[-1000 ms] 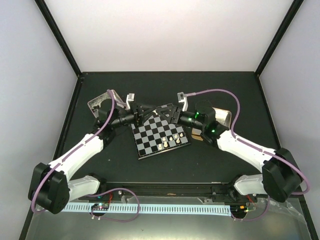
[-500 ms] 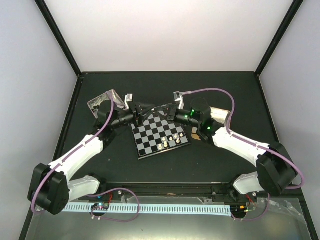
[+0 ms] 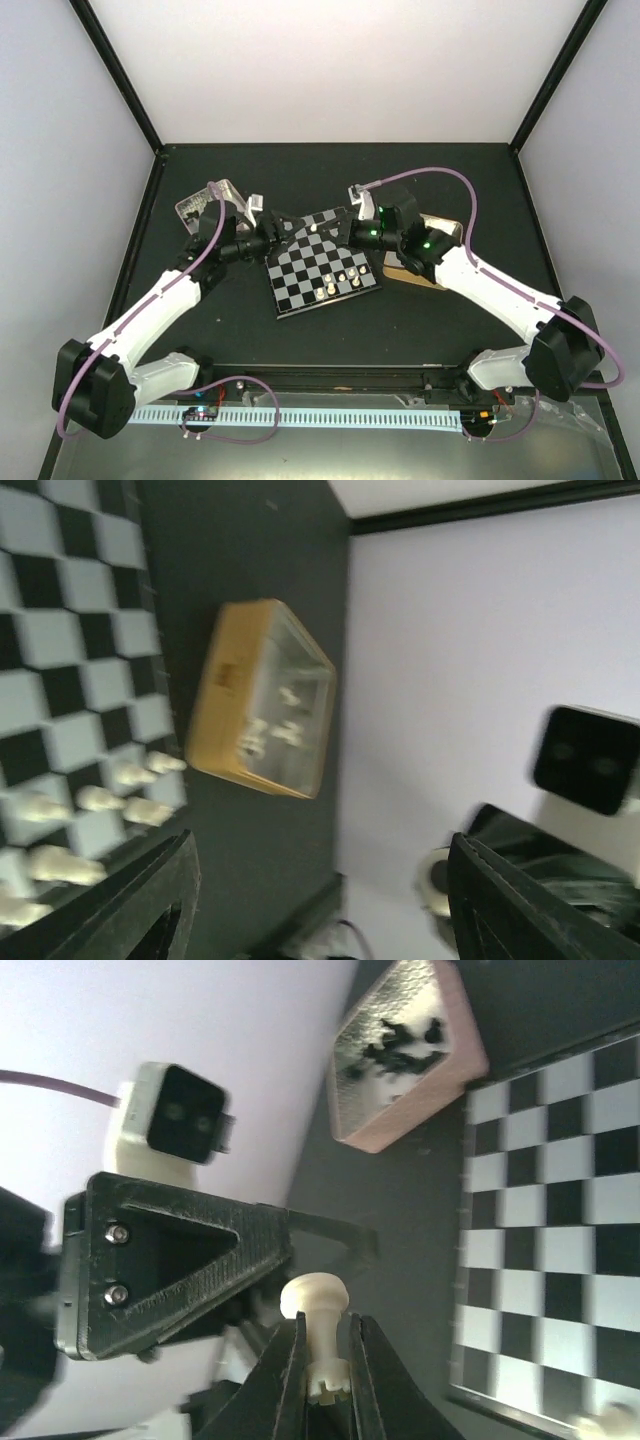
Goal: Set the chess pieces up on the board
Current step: Place the chess piece on the chessboard.
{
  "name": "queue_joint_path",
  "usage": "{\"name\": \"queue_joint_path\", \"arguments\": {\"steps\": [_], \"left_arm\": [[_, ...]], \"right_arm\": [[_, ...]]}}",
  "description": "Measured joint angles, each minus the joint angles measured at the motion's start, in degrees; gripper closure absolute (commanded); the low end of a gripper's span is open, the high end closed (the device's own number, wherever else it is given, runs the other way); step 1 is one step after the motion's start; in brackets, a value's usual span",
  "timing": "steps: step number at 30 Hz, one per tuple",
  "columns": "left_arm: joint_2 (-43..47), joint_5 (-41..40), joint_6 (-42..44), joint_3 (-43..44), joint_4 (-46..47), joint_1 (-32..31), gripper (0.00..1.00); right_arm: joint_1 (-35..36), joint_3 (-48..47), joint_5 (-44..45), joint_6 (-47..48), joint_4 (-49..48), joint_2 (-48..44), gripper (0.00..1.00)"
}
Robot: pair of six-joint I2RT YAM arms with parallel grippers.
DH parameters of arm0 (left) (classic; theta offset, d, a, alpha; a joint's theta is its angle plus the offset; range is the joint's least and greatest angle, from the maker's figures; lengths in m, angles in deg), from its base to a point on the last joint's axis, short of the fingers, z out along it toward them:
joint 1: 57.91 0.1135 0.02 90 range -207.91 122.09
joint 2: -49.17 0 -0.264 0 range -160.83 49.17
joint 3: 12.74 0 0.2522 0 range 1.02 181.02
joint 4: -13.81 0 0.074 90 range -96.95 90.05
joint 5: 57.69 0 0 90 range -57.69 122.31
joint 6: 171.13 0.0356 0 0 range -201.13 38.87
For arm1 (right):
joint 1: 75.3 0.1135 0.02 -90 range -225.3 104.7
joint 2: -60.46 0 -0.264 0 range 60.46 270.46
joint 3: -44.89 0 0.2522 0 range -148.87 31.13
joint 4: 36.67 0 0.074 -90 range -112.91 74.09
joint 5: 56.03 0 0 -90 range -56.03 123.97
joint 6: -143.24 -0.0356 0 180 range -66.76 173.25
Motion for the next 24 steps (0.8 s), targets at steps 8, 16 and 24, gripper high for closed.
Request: {"name": "queue_joint_path", "arguments": {"steps": [8, 16, 24], "left_arm": [[5.35, -16.65, 24.76, 0.74, -20.63, 0.66, 0.29], [14.49, -29.79, 40.11, 0.22, -26.93, 0.7, 0.25], [17.59, -30.73, 44.06, -1.84, -26.8, 0.92, 0.25]], "right_arm": [[-0.07, -8.72, 20.26, 18.8, 34.29, 1.95, 0.96], [-0.28, -9.25, 27.12, 27.56, 50.25, 12.59, 0.96], [-0.28, -12.61, 27.17, 30.64, 53.77, 21.68, 0.94]]}}
